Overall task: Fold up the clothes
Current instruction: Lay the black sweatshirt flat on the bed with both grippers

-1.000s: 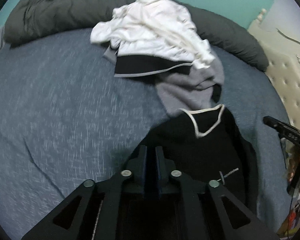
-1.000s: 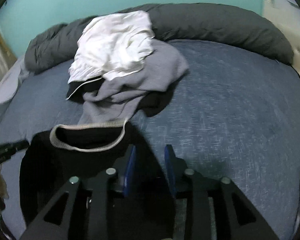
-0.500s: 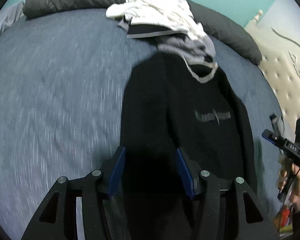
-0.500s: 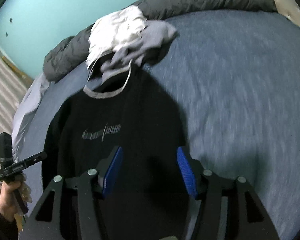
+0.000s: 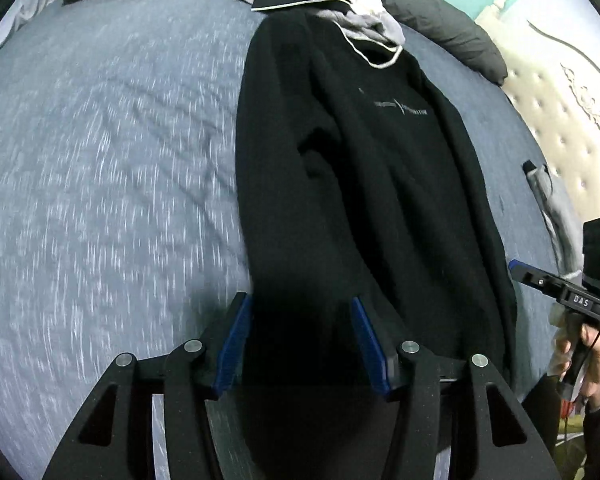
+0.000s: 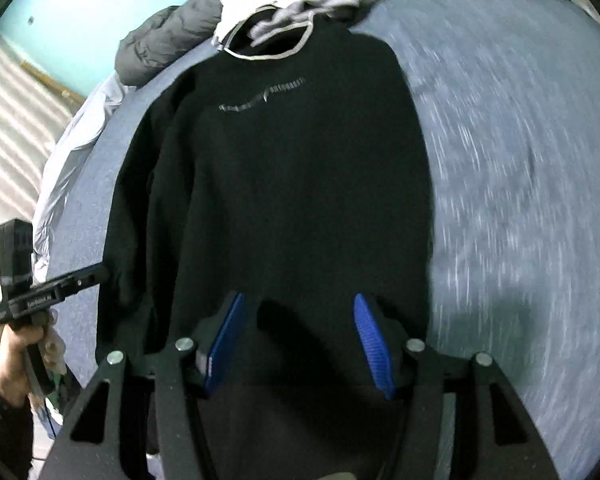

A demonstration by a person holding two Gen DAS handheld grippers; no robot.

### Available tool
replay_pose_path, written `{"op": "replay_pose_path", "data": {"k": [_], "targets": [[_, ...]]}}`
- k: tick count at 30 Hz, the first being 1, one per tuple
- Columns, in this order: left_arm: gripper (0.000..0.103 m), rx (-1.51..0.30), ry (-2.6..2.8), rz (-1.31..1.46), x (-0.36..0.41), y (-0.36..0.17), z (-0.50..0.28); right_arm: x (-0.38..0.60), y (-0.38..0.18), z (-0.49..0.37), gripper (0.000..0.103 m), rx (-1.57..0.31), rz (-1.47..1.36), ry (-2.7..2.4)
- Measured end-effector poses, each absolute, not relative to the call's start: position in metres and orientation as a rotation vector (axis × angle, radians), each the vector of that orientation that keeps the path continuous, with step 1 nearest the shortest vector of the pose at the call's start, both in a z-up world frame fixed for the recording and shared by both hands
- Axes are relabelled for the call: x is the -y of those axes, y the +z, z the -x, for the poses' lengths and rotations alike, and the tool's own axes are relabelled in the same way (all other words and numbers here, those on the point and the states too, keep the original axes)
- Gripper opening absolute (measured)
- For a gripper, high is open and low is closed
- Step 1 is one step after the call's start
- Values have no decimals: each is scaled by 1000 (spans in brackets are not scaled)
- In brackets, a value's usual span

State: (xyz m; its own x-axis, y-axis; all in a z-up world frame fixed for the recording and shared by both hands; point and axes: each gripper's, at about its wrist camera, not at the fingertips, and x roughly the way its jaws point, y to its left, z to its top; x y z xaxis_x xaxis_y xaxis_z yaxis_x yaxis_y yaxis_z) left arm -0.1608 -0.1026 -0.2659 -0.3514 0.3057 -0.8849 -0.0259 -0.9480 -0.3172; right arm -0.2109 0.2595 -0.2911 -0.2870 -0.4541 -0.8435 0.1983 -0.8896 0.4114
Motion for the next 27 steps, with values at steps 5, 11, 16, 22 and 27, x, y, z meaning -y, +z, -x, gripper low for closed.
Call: {"op": "replay_pose_path", "data": {"k": [5,11,16,22,27], "targets": [[56,401,2384,1639,94,-266,142,-253,-293,190,58,355,-1579,-2195],[56,380,2357,1649,79,-270,129,-228,-293,184,58,231,-1582,-2150],[55,416,2335,1651,75,-276,123,-233,-299,180,33,229,-1578,-2183],[26,426,2306,1648,74,-282,117,-242,-299,173,3,209,-1549,-2218],[4,410,2303,1614,80,-275,112,-257,-282,176,2,236,-1488,-2281]]}}
